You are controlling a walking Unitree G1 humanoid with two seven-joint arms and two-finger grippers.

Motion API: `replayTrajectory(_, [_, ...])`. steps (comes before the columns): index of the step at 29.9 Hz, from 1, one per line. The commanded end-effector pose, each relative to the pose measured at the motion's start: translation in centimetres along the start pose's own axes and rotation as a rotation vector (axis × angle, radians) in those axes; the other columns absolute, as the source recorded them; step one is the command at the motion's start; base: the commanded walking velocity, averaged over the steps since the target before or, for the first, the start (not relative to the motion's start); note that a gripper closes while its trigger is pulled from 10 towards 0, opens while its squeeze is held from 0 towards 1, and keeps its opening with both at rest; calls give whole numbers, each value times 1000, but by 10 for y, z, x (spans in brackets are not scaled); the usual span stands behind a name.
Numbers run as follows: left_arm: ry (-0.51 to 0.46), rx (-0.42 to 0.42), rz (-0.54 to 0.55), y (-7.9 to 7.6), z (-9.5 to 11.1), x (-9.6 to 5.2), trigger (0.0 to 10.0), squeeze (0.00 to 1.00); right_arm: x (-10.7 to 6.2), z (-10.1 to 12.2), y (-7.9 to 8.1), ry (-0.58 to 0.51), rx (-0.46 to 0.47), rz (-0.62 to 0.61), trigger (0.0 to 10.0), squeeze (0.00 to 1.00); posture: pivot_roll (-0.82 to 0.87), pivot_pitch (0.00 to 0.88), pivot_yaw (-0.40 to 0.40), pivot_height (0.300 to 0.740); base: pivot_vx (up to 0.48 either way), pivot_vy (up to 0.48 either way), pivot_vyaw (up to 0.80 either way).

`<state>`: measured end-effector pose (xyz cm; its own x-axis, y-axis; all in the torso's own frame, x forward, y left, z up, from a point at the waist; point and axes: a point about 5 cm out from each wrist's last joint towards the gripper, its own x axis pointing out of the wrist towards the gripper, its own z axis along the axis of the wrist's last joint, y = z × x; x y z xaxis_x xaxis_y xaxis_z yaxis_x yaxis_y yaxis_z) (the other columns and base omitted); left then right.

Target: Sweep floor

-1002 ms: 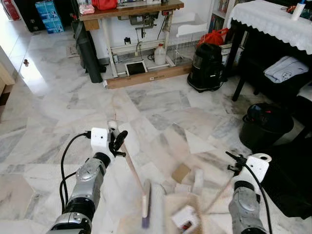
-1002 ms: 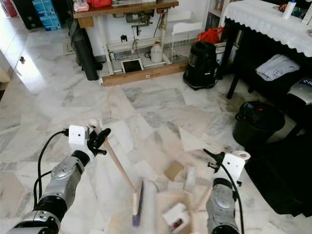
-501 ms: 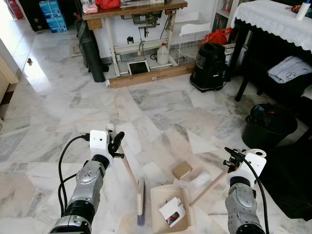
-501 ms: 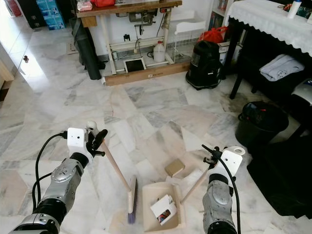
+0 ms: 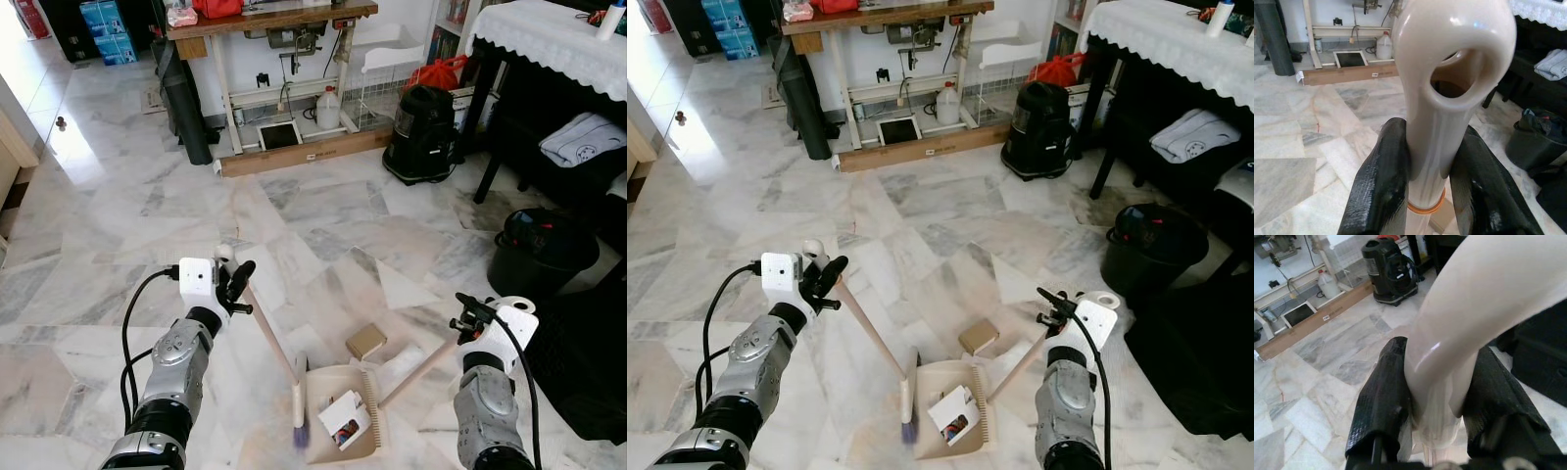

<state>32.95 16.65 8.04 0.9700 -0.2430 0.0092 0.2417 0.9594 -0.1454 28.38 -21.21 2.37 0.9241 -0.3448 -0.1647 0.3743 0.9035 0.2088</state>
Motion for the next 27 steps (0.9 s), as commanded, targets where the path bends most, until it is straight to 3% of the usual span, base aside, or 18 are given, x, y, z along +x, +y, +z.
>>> replayTrajectory(1, [-48,2,18,-1,10,4,10000,0,3,5,13,-19,62,39,10000,0,-92,0,45,740,0,0,0])
replayTrajectory(4, [-78,86,60,6,18,4,10000,0,4,7,14,-23,62,52,10000,0,-91,0,35,740,0,0,0])
replayTrajectory(11, [-138,57,72,10,33,5,10000,0,7,9,11,-21,61,51,10000,0,-82,0,30,740,0,0,0])
replayTrajectory(14, [-185,173,107,13,45,5,10000,0,7,9,12,-21,60,54,10000,0,-81,0,30,740,0,0,0])
replayTrajectory(17, [-230,206,151,17,54,5,10000,0,7,10,14,-24,40,68,10000,0,-79,0,27,740,0,0,0])
replayTrajectory(27, [-192,281,118,14,44,-3,10000,0,10,18,12,-60,30,67,10000,0,-87,0,31,740,0,0,0])
